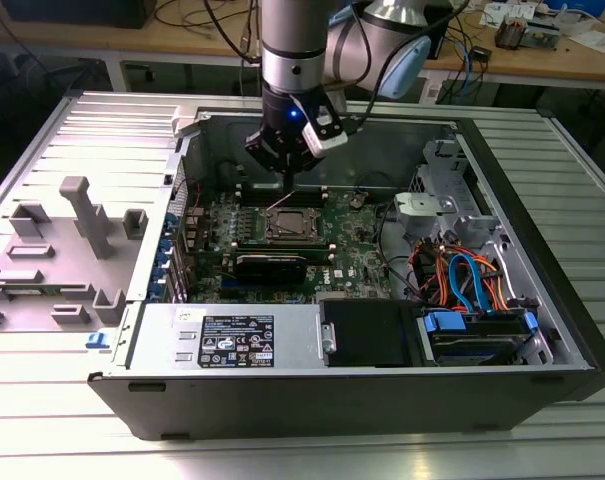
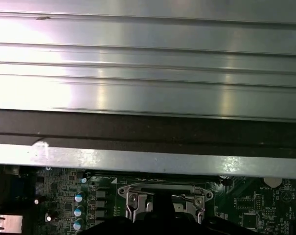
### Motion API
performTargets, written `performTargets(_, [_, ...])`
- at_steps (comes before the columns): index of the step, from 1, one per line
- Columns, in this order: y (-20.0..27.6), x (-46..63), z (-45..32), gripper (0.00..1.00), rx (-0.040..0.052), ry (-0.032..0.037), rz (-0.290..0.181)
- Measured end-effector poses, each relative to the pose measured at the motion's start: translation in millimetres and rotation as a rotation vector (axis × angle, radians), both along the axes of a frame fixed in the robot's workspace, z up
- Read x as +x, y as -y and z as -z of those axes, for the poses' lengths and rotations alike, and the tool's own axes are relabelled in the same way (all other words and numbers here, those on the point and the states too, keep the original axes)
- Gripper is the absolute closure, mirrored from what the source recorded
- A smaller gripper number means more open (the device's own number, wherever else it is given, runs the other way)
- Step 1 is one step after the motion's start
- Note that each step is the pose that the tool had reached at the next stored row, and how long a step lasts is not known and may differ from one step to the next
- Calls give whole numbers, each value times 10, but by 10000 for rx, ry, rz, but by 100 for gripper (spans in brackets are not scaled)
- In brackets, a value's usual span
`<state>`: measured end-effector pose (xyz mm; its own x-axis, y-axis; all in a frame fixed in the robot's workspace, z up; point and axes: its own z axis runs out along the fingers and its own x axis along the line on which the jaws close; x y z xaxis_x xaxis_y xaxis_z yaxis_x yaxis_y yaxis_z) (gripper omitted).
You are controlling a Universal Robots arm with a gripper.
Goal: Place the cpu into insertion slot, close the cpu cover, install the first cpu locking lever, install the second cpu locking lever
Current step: 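Install the first cpu locking lever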
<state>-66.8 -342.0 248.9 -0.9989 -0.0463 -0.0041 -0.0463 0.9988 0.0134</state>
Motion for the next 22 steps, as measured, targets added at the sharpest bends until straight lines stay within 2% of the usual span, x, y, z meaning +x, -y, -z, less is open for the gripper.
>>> performTargets(5, [0,23,55,89,-87,2,1])
performTargets(6, [0,32,71,89,-141,3,0])
performTargets(11, [0,64,100,89,-229,2,1])
performTargets(18, [-13,102,117,89,-260,2,-1])
performTargets(22, [-14,43,118,89,-259,2,2])
